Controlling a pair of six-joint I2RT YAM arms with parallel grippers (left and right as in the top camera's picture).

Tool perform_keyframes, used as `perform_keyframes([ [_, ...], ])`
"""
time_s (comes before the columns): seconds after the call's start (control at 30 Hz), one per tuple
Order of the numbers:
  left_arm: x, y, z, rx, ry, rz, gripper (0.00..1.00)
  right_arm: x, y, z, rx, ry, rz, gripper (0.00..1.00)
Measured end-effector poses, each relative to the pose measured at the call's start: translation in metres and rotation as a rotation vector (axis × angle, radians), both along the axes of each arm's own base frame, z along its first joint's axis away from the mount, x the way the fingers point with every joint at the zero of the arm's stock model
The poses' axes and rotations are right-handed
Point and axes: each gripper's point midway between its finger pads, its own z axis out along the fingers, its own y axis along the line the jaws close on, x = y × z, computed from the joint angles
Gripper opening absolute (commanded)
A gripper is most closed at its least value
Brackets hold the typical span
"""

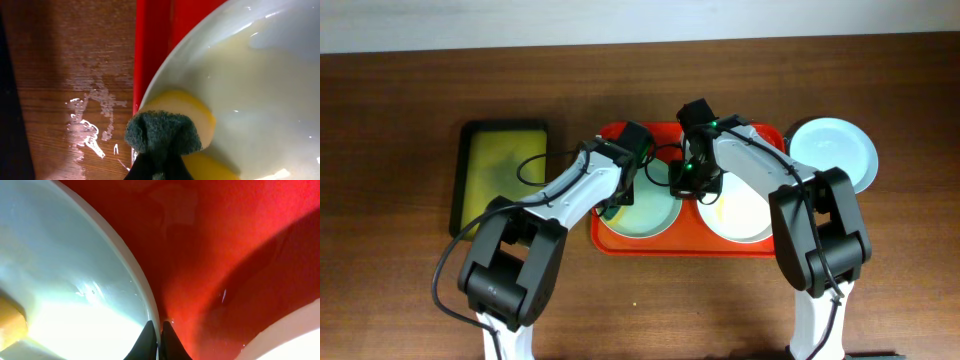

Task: Clean dirty plates on tray and stack at the side
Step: 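Lift the pale green plate with the right gripper and stack it on the blue plate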

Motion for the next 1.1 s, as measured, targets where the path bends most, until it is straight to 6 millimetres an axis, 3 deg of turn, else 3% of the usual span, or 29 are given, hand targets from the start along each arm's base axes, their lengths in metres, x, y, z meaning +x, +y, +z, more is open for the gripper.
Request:
perform_keyframes([
  [0.1, 0.004, 0.004, 0.017, -0.007, -0.033, 0.010, 0.00, 0.000, 0.000, 0.001, -0.003, -0.001, 0.008, 0.04],
  [0.2, 0.014, 0.008, 0.056, -0.112, -0.099, 0.049, 0.00, -0.001, -0.011, 0.008, -0.076, -0.008, 0.035, 0.04],
  [0.27, 0.020, 0.024, 0.090, -0.203, -0.155, 0.105, 0.00, 0.005, -0.024, 0.032, -0.167, -0.080, 0.042, 0.04],
  [0.33, 0.012, 0.065, 0.114, -0.218, -0.157, 0.202, 0.00, 0.010, -0.035, 0.064, -0.272, -0.187, 0.054, 0.04],
  [0.37, 0.009, 0.096, 0.123, -0.211, -0.158, 0.281, 0.00, 0.011, -0.034, 0.082, -0.341, -0.263, 0.081, 0.04],
  [0.5, 0.002, 0.150, 0.121, -0.212, -0.130, 0.434, 0.00, 0.001, -0.029, 0.107, -0.675, -0.421, 0.222, 0.04],
  [0.57, 0.001, 0.164, 0.120, -0.227, -0.125, 0.477, 0.00, -0.002, -0.036, 0.128, -0.853, -0.487, 0.275, 0.04],
  [0.73, 0.000, 0.166, 0.120, -0.238, -0.120, 0.488, 0.00, 0.001, -0.036, 0.198, -1.231, -0.716, 0.369, 0.04],
  [0.87, 0.000, 0.166, 0.120, -0.238, -0.120, 0.488, 0.00, -0.002, -0.015, 0.252, -1.497, -0.933, 0.426, 0.04],
  [1.03, 0.000, 0.166, 0.120, -0.238, -0.120, 0.488, 0.00, -0.001, -0.011, 0.266, -1.582, -0.956, 0.464, 0.04],
  [1.1, 0.000, 0.166, 0.120, -0.238, -0.119, 0.488, 0.00, 0.002, -0.005, 0.250, -1.455, -0.952, 0.414, 0.04],
])
